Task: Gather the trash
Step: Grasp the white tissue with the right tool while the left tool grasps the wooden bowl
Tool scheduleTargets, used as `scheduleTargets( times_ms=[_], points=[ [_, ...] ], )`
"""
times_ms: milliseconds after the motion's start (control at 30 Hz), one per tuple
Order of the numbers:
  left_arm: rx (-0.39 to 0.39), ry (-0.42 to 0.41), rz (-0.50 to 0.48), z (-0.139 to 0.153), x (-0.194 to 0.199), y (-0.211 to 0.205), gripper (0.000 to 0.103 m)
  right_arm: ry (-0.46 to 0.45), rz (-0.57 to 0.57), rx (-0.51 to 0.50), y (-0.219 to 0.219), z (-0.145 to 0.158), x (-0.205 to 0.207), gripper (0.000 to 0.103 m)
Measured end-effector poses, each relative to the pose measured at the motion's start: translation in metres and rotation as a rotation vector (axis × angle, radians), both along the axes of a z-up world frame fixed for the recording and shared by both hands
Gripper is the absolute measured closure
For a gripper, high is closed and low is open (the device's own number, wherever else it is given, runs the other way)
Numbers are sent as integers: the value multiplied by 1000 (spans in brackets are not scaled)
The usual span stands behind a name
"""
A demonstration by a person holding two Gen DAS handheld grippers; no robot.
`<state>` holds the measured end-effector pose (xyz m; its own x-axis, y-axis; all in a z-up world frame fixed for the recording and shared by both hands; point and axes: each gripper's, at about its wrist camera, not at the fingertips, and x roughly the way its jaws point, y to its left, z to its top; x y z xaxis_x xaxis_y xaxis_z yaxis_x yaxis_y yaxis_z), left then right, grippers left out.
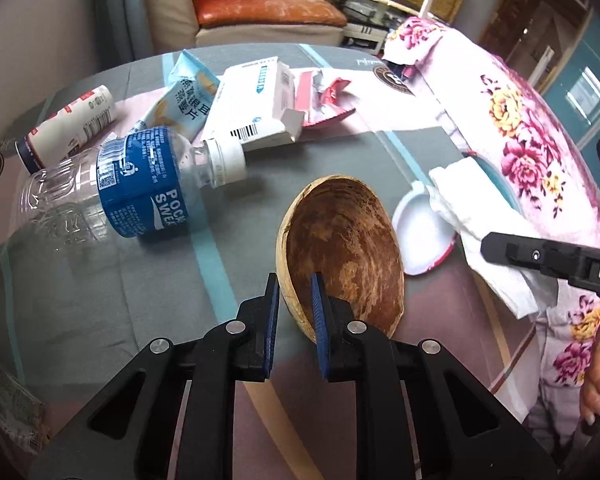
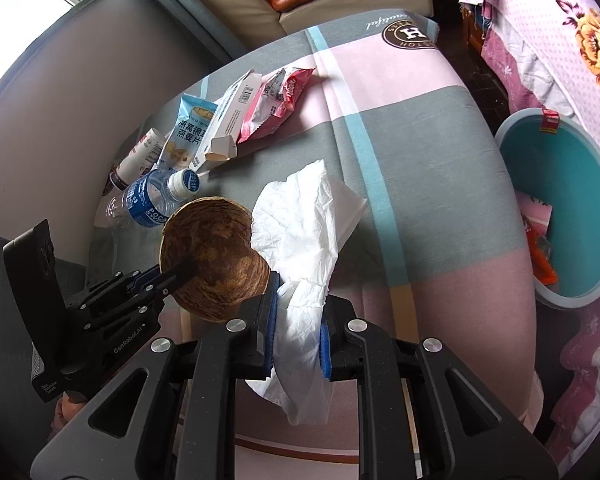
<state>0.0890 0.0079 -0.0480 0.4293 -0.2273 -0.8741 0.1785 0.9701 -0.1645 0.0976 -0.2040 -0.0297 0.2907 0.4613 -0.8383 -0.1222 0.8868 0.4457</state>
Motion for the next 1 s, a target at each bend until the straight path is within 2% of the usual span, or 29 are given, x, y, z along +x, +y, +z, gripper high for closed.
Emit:
scheduleTargets(
  times_ms=[167,433,633,700,767,867,900,933,1000],
  points=[
    [3,53,-41,-9,-13,-1,86,-6,-23,7,-17,-6,-11,87],
    [11,47,-33,-6,-14,-6,84,9,-50,18,-28,-18,-19,87],
    [-10,53,-12,-8,-1,-15,55,11,-70,26,-35,-20,-21,85],
    [1,49,-9,-10,3,-19,50,9,-76,29,-39,-21,-21,85],
    [12,53,-2,-14,6,-22,49,6,-79,21,-41,-23,-21,85],
    [7,64,22,-21,9,-21,52,2,-80,19,-44,-24,-22,85],
    [30,56,38,-22,8,-22,60,1,-82,16,-44,-25,-22,85],
    [59,45,47,-22,8,-23,75,1,-84,14,-45,-25,-21,85],
    [47,27,60,-16,5,-21,87,1,-87,14,-46,-26,-22,85]
  ],
)
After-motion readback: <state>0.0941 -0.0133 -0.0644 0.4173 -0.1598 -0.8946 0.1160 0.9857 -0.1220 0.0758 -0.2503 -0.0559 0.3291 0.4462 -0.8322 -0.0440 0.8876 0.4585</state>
